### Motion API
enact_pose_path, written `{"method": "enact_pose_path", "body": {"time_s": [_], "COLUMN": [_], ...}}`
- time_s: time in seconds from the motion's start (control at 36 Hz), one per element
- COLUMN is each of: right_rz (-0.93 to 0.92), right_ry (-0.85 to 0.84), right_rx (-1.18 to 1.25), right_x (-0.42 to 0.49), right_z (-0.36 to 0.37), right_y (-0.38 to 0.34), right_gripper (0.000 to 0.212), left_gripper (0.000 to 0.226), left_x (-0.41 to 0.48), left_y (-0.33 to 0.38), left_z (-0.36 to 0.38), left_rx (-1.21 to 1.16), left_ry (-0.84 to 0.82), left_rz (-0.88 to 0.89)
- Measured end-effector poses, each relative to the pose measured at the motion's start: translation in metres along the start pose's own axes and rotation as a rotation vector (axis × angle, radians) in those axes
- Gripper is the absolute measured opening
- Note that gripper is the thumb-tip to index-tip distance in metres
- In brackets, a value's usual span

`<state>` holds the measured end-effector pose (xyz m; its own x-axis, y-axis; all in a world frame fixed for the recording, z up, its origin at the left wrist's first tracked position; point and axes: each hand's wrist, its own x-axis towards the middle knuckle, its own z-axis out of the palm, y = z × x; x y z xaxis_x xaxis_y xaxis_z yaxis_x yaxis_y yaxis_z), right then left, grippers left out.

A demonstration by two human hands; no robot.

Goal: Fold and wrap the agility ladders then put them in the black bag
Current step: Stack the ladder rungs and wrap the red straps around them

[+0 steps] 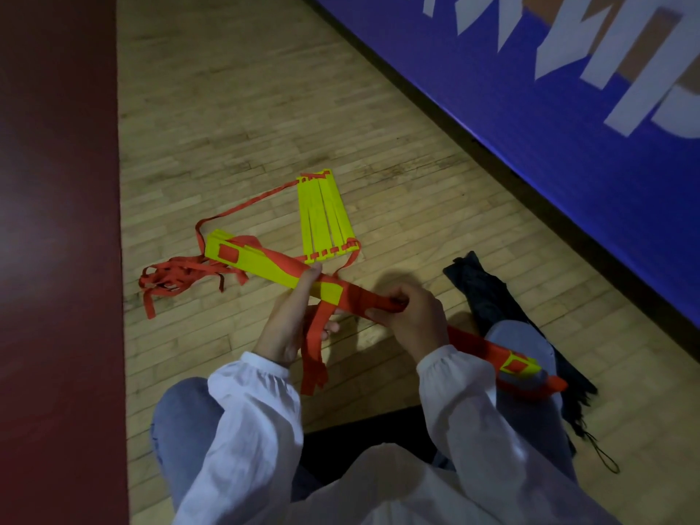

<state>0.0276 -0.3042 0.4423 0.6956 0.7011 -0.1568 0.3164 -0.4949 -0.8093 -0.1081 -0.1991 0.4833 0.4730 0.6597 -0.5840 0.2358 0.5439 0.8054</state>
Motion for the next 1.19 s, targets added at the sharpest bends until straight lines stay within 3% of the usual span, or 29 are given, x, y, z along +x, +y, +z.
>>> {"method": "enact_pose_path", "body": {"time_s": [0.14, 0.39, 0.56, 0.64, 0.81, 1.03, 1.11, 1.19], "right_rz": [-0.026, -0.156, -0.053, -0.001, 0.027, -0.005, -0.020, -0.025], "right_ry": [-0.009, -0.260, -0.410, -0.475, -0.460, -0.393, -0.332, -0.304], "right_rx": [-0.007, -0.167, -0.181, -0.106, -0.065, -0.069, -0.122, -0.148], "right_x": [-0.002, 0.000, -0.002, -0.004, -0.005, -0.007, -0.004, -0.003], "right_z": [0.000, -0.015, -0.022, -0.023, -0.021, -0.018, -0.018, -0.017], "right_y": [-0.002, -0.005, -0.015, -0.014, -0.012, -0.010, -0.010, -0.009], "right_gripper": [0.026, 0.024, 0.066, 0.068, 0.067, 0.061, 0.060, 0.052], "left_gripper": [0.067, 0.041, 0.047, 0.048, 0.054, 0.065, 0.075, 0.070], "left_x": [0.004, -0.001, -0.006, -0.007, -0.006, -0.011, -0.011, -0.010], "left_y": [-0.005, -0.005, -0.004, -0.003, -0.001, 0.004, 0.004, 0.004], "left_z": [-0.003, -0.002, 0.004, 0.006, 0.002, -0.009, -0.011, -0.012], "left_rx": [0.018, 0.072, 0.158, 0.182, 0.159, 0.127, 0.157, 0.141], "left_ry": [0.026, 0.106, 0.094, 0.085, 0.011, -0.173, -0.172, -0.151], "left_rz": [0.016, 0.089, 0.147, 0.177, 0.125, -0.077, -0.079, -0.065]}}
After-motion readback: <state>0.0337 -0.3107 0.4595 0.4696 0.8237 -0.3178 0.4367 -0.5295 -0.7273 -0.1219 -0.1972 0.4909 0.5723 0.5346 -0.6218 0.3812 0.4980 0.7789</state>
